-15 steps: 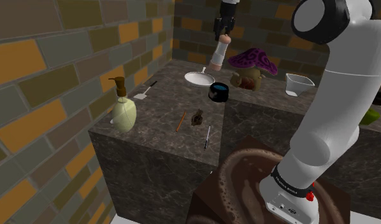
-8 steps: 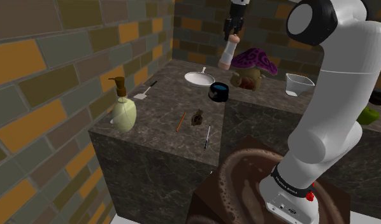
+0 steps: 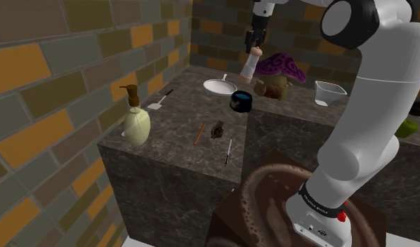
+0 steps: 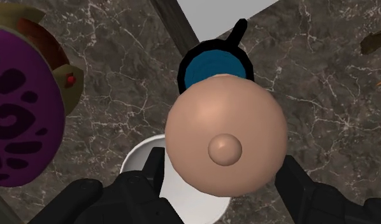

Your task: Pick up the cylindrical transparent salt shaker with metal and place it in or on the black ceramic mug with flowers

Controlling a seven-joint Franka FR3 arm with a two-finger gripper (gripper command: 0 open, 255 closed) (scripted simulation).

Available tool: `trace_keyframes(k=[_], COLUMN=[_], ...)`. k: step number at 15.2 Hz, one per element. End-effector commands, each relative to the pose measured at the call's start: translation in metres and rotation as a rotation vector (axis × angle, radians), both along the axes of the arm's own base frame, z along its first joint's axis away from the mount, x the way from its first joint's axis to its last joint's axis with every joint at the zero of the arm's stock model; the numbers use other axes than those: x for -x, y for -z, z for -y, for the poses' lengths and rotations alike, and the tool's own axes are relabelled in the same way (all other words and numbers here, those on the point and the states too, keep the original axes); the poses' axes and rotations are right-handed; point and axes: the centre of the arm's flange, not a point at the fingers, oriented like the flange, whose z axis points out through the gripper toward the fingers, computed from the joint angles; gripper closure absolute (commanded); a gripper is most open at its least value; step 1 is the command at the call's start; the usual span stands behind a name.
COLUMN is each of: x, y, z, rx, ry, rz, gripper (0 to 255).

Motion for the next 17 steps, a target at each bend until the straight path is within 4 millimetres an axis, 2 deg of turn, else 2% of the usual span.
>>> trace_keyframes(k=[1, 15, 17], x=[-0.001, -0.001, -0.001], y=[0.01, 0.083, 0.086], z=[0.0, 0.0, 0.0], rx=[0.001, 0.001, 0.001], ry=[0.0, 0.0, 0.0], rz=[0.001, 0.001, 0.001], gripper=[255, 255, 255])
